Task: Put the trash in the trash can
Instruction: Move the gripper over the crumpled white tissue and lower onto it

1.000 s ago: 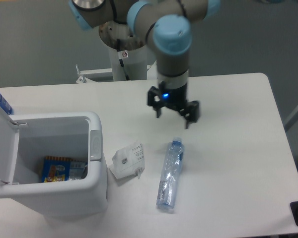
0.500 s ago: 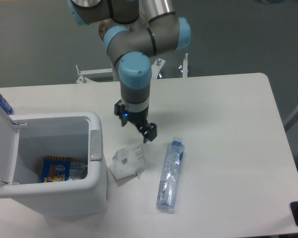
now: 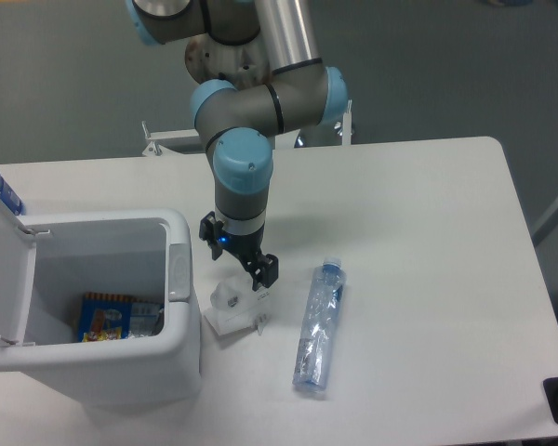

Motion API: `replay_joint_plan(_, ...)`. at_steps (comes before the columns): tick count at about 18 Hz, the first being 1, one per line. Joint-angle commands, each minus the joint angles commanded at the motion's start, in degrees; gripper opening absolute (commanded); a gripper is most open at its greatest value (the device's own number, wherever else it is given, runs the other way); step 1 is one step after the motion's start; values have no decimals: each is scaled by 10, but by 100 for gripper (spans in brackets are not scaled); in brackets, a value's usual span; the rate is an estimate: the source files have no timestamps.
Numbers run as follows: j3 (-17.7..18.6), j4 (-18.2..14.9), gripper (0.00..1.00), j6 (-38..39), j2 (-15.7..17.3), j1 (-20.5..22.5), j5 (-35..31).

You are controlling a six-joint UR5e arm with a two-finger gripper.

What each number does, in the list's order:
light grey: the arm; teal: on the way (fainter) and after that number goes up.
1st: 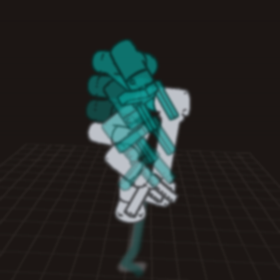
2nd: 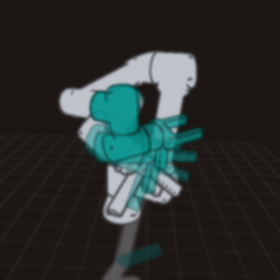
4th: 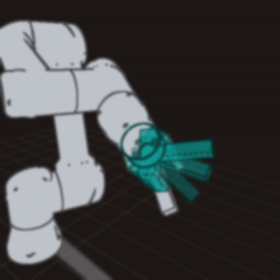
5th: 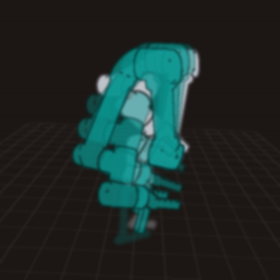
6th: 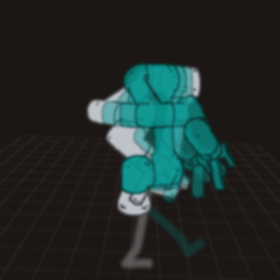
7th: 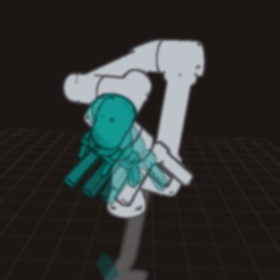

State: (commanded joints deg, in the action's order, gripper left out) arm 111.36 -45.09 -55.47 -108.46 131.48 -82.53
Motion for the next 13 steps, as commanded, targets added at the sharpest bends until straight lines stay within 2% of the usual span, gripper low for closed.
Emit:
replay_joint_plan(3,-10,0,100,15,-11,0,0)
replay_joint_plan(4,-12,1,95,17,-12,0,-1)
replay_joint_plan(8,-18,5,59,18,-16,0,-3)
replay_joint_plan(10,-19,5,36,17,-16,0,-4)
replay_joint_plan(13,-20,5,11,14,-15,1,-4)
